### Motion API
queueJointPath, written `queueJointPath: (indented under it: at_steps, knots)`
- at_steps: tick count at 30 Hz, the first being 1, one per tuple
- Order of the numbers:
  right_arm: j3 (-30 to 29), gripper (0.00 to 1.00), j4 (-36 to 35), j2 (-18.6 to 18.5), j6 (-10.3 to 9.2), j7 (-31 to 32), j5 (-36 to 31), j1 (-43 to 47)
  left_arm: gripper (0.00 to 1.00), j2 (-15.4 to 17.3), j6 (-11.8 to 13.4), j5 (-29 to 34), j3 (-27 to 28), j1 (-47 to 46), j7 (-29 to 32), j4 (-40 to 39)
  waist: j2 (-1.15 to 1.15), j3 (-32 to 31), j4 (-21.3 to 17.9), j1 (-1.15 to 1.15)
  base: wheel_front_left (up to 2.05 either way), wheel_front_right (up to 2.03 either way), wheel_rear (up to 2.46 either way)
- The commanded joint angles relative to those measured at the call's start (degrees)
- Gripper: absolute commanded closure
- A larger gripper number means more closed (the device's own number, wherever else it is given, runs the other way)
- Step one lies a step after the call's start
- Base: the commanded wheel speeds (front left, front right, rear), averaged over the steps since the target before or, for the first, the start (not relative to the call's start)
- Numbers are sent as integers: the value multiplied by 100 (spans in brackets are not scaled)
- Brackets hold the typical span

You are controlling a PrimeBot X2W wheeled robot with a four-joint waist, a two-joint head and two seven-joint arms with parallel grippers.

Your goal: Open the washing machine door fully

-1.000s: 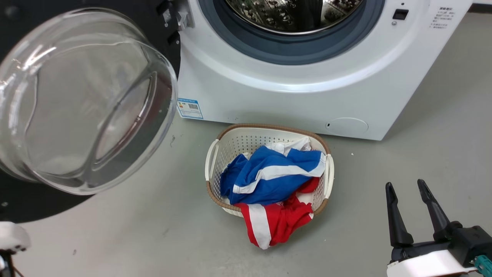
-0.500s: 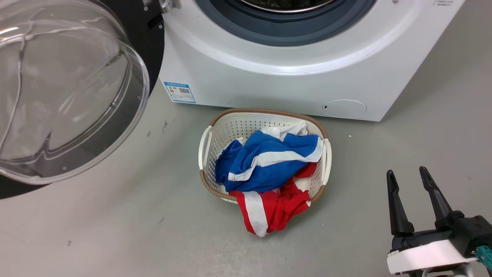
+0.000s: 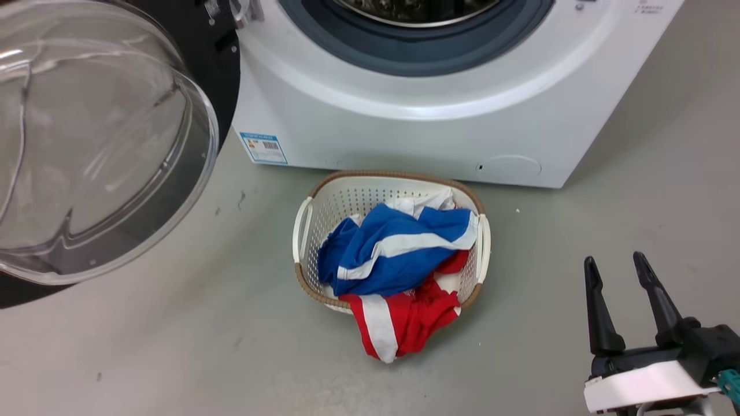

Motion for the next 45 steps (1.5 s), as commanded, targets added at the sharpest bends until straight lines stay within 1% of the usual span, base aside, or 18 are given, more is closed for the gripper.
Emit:
queueJointPath:
  at_steps: [1,2,3,8,12,15,16,17,20,26,32,38,43,45]
  knots:
    - [-10,0,7,12,-1,-12,61,39,100,-23,-28,70,44,121,14,-81,0,-117,-1,-1,0,0,0]
    - [-22,0,9,12,-1,-12,73,68,100,-66,-56,118,78,183,14,-173,0,-175,2,-1,0,0,0]
    - [-51,0,11,12,-1,-12,114,154,100,-170,-112,275,170,394,14,-520,0,-359,17,-1,0,0,0]
    - [-128,0,-69,12,-1,-12,145,259,100,-418,-227,497,256,669,15,-1252,0,-628,82,-1,0,0,0]
    - [-186,0,-242,12,-1,-12,141,308,100,-635,-300,696,151,787,15,-1816,0,-802,117,-1,0,0,0]
    - [-208,0,-333,12,-1,-12,131,373,100,-881,-325,853,-61,850,15,-2268,0,-920,125,-1,0,0,0]
    - [-213,0,-354,12,-1,-12,131,398,60,-990,-323,911,-159,900,15,-2407,0,-952,125,-1,0,0,0]
    - [-216,0,-372,11,-1,-12,139,415,0,-1088,-309,982,-266,952,15,-2553,0,-979,121,-1,0,0,0]
    - [-200,0,-402,12,-1,-12,145,475,0,-1362,-280,1155,-582,1083,15,-2957,0,-1050,93,-1,0,0,0]
    - [-183,0,-437,11,-1,-12,144,585,0,-1867,-237,1414,-1264,1410,15,-3453,0,-1174,-5,-1,0,0,0]
    - [-168,0,-621,11,-1,-12,79,604,0,-2224,-210,1340,-1704,1701,15,-3688,0,-1221,-133,-1,0,0,0]
    - [-100,0,-768,10,-1,-12,21,681,0,-2409,-118,1159,-2040,2045,15,-3684,0,-1261,-275,-1,0,0,0]
    - [-105,0,-675,11,-1,-12,91,837,0,-2458,-89,1034,-2261,2249,15,-3573,0,-1315,-345,-1,0,0,0]
    - [-102,0,-631,11,-1,-11,98,885,0,-2470,-41,1015,-2333,2313,15,-3540,0,-1334,-372,-1,0,0,0]
